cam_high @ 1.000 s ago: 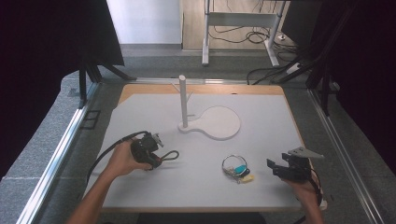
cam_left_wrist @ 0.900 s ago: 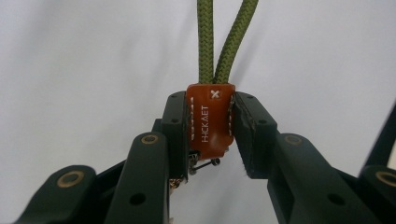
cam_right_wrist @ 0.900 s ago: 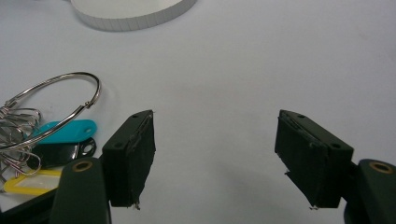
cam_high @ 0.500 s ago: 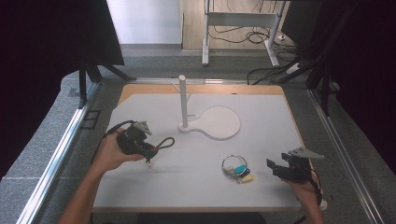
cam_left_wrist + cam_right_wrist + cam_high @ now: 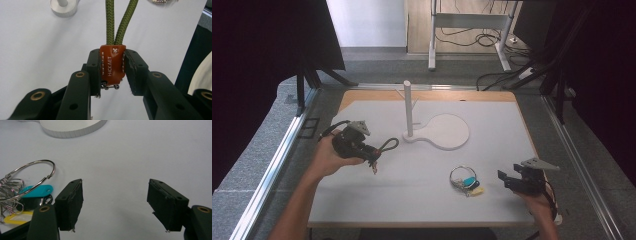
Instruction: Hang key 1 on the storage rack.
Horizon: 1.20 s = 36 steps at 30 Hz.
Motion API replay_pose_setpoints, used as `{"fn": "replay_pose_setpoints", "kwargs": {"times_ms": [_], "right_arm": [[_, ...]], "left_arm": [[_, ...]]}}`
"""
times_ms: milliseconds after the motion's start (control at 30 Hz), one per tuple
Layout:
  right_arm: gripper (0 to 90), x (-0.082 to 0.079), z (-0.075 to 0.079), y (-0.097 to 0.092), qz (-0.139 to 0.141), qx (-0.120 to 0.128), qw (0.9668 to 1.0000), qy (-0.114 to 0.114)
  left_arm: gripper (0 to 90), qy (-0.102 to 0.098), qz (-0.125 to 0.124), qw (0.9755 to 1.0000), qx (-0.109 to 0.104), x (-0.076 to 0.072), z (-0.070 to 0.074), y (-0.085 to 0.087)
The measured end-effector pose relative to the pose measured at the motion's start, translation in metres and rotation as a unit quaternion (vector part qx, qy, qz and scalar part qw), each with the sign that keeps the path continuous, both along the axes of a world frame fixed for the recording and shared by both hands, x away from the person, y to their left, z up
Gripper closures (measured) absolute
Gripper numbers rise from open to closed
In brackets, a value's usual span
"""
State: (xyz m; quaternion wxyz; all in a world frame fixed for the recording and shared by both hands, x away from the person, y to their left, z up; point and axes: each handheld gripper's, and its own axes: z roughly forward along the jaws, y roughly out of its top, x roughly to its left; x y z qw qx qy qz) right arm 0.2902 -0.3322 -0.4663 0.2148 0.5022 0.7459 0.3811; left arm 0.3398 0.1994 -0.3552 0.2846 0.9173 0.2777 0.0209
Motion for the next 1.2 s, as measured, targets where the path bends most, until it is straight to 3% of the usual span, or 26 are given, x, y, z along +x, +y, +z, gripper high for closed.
{"fn": "replay_pose_setpoints", "kwargs": {"times_ms": [267,867,1200], "right_arm": [[29.3,0.0,0.001,-0.001,-0.002,0.002,1.0,-0.002],[29.4,0.001,0.0,-0.003,-0.006,0.002,1.0,0.001],[29.4,0.001,0.0,-0.002,-0.005,0.003,1.0,0.002]], "left_arm": [[67.6,-0.004,0.006,0.9998,-0.018,0.003,0.01,0.006],[67.6,-0.007,0.017,0.9997,-0.019,0.022,0.024,0.006],[67.6,-0.005,0.024,0.9991,-0.035,0.032,0.028,0.009]]}}
